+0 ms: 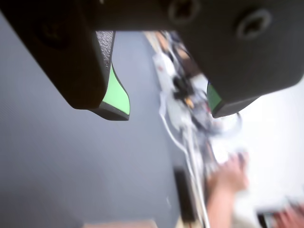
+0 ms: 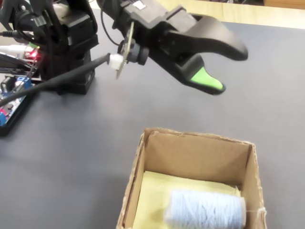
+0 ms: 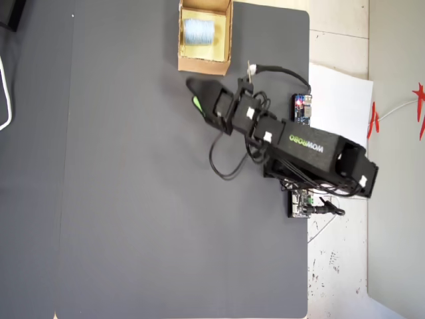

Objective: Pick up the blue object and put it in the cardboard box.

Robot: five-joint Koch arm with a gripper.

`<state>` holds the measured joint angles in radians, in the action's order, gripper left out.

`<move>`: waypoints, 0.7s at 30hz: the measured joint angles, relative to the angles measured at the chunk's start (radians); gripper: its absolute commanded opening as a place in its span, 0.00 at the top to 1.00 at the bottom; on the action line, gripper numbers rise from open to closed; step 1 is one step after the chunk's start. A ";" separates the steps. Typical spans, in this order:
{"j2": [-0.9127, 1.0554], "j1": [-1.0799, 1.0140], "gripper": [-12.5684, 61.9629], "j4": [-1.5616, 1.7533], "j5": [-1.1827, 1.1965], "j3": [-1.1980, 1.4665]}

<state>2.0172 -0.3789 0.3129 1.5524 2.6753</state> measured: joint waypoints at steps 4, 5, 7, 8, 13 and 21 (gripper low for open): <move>0.037 0.080 0.40 0.061 0.028 0.086; 0.044 0.095 0.40 0.067 0.031 0.109; 0.066 0.120 0.40 0.071 0.032 0.163; 0.077 0.130 0.40 0.074 0.034 0.195; 0.130 0.181 0.38 0.074 0.041 0.344; 0.183 0.201 0.38 0.074 0.049 0.403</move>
<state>2.1997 -0.1779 0.3866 1.6015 3.0787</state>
